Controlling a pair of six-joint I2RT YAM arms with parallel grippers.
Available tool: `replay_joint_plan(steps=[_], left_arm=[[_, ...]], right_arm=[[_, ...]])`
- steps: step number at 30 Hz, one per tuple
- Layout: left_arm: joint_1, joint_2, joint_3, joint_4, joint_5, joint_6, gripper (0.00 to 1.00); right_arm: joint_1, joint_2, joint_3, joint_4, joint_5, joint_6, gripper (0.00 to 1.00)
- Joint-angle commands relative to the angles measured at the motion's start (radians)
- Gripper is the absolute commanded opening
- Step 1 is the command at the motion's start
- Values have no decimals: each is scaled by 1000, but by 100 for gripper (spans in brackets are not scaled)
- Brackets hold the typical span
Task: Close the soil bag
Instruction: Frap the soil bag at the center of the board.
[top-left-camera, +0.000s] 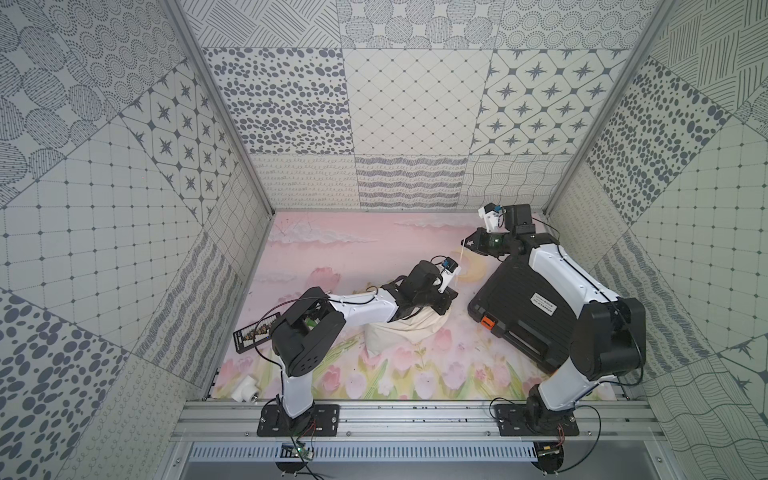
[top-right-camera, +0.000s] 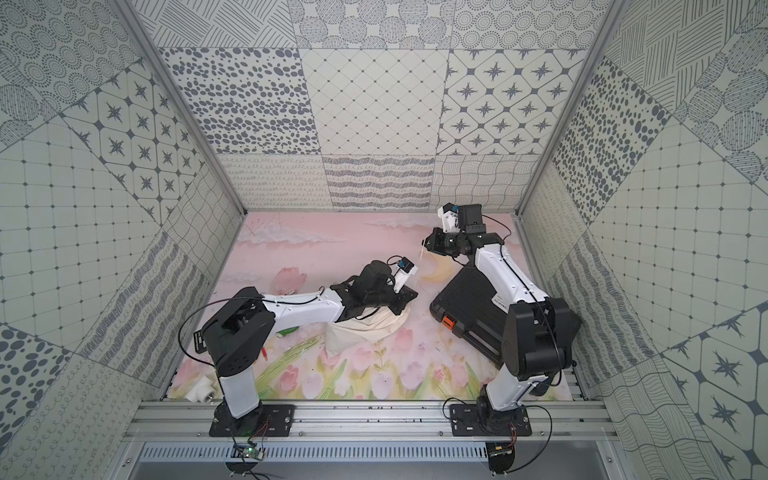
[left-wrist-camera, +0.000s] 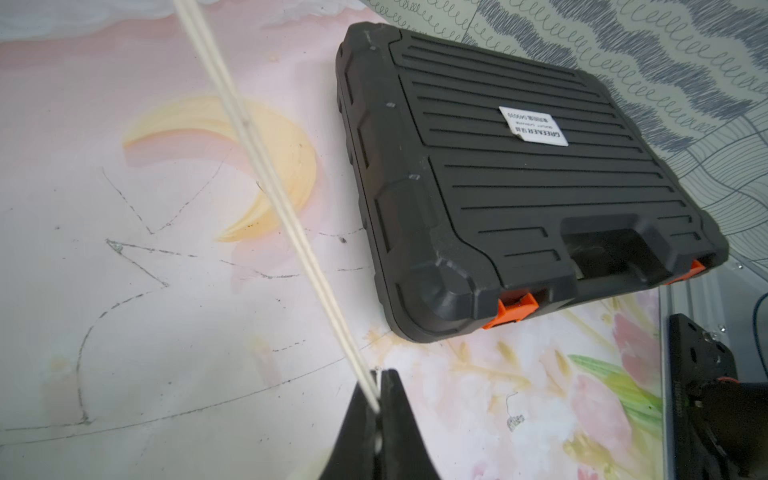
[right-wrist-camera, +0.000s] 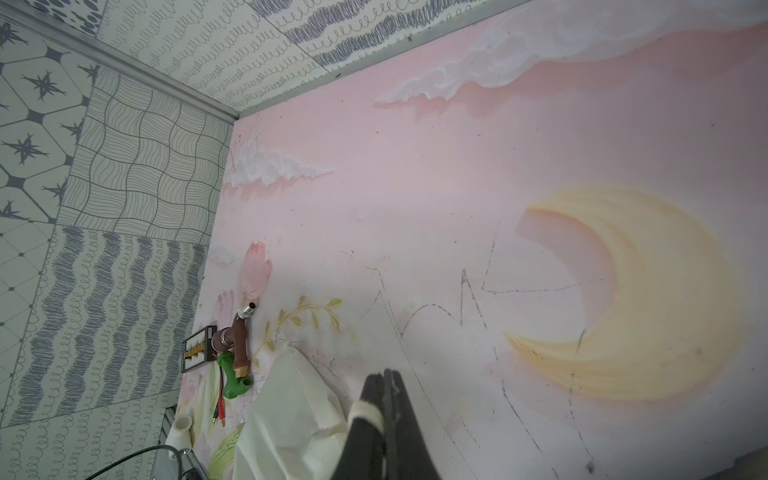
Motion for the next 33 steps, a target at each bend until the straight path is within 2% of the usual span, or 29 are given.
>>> replay_joint_plan(steps=[1,9,14,22,33], left_arm=[[-64,43,-57,-872,198,26,10],[-62,34,-38,-1014,58,21,15],[-47,28,-16,-1077,-45,14,13],[-15,-24,-29,-1083,-82,4,9],[-13,-36,-74,-1057,-57,-17,8]], right_arm=[[-76,-38,190,631,174,22,0],[-76,-28,230,624,143,-7,0],[-70,-31,211,626,115,-11,0],[-61,-71,114,661,86,-16,0],[-55,-54,159,620,64,-40,0]])
